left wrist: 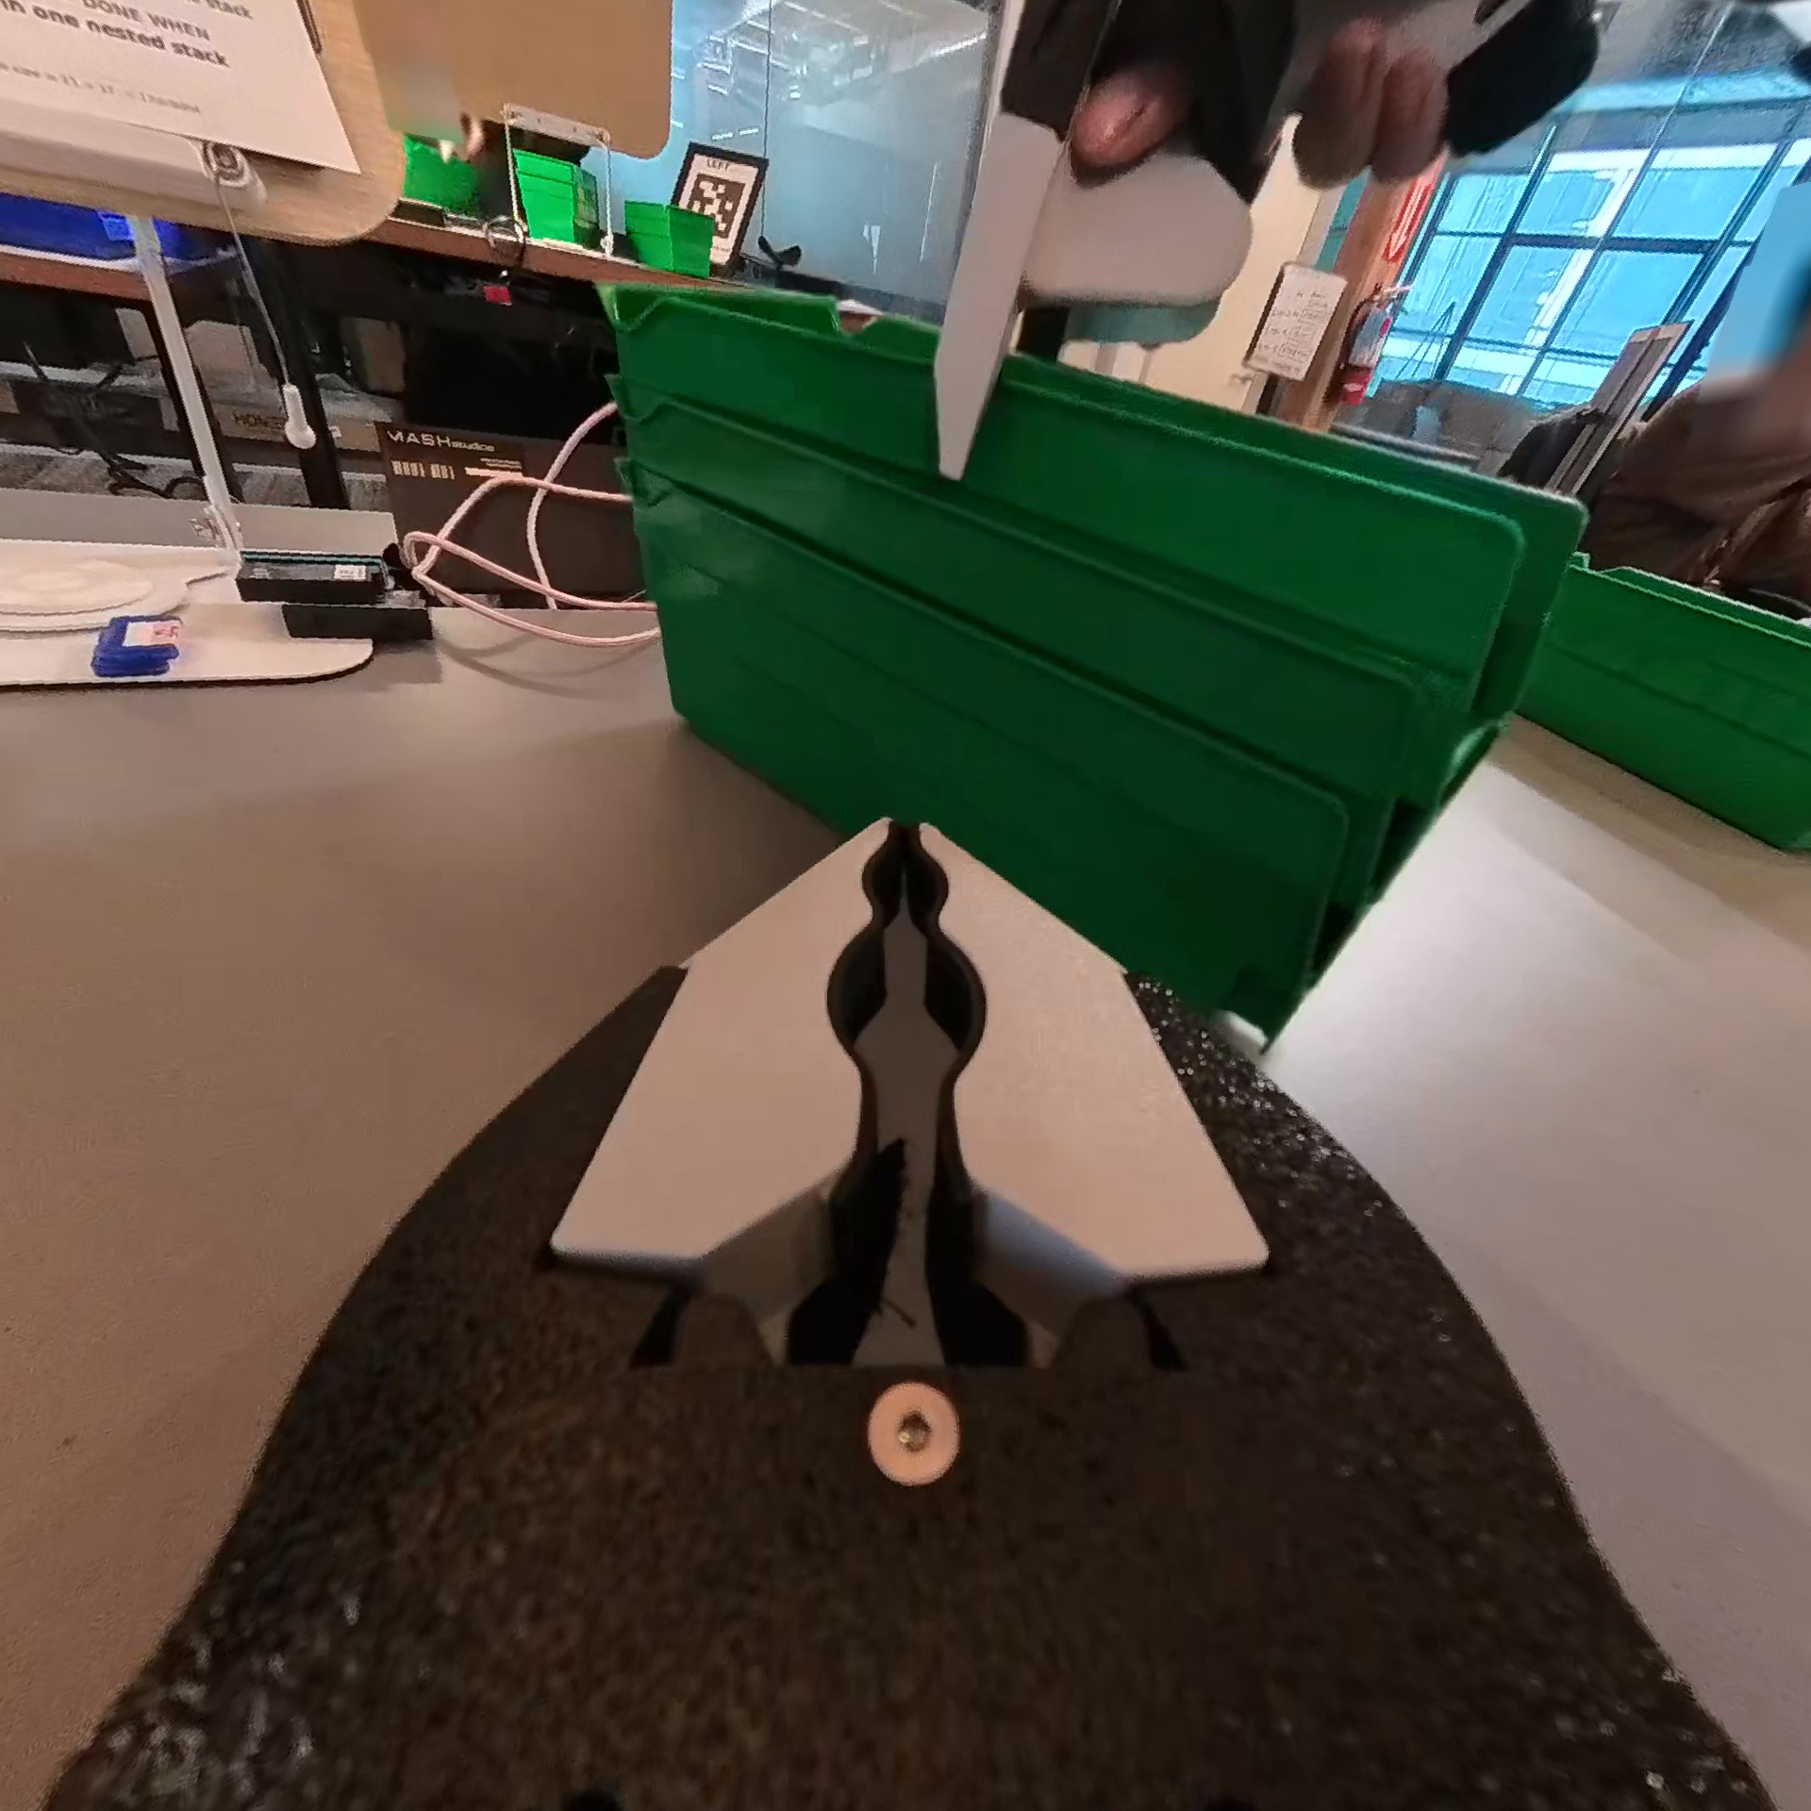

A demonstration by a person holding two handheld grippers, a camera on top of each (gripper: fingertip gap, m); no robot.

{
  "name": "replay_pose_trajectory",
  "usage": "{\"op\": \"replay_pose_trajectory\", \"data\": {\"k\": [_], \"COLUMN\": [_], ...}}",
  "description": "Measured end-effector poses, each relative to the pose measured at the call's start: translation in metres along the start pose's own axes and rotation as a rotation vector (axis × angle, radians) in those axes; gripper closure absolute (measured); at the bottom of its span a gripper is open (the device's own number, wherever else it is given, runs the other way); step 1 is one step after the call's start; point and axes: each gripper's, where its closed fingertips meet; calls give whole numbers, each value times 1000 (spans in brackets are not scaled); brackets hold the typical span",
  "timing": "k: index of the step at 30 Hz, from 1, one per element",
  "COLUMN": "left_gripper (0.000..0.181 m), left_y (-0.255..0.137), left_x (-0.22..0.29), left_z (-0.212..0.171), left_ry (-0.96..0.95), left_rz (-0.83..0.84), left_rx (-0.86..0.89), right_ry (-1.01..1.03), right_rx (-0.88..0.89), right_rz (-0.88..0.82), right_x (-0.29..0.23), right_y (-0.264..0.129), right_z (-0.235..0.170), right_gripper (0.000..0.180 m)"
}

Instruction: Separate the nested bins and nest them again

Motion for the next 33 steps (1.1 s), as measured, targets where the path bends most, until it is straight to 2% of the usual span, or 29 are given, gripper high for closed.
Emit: {"op": "replay_pose_trajectory", "data": {"k": [6, 11, 21, 33], "left_gripper": [181, 181, 181, 181], "left_y": [1, 1, 2, 1], "left_x": [0, 1, 2, 2], "left_z": [-1, -2, -2, -1], "left_ry": [-13, -18, -25, -49], "left_rz": [-11, -19, -28, -44], "left_rx": [-3, -8, -9, -4], "right_ry": [8, 6, -120, -210], "right_rx": [45, 43, -24, -147], "right_rz": [15, 29, 55, -79], "right_x": [6, 8, -5, 0], "right_y": [-23, -24, -32, -18], "right_z": [1, -5, -18, -26], "right_gripper": [73, 77, 79, 77]}}
Point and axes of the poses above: each gripper's, where its closed fingertips meet, y out along the fingers, z out of its top, x = y × z across the jaws, and after that the axes turned 7 degrees about -x, right-handed
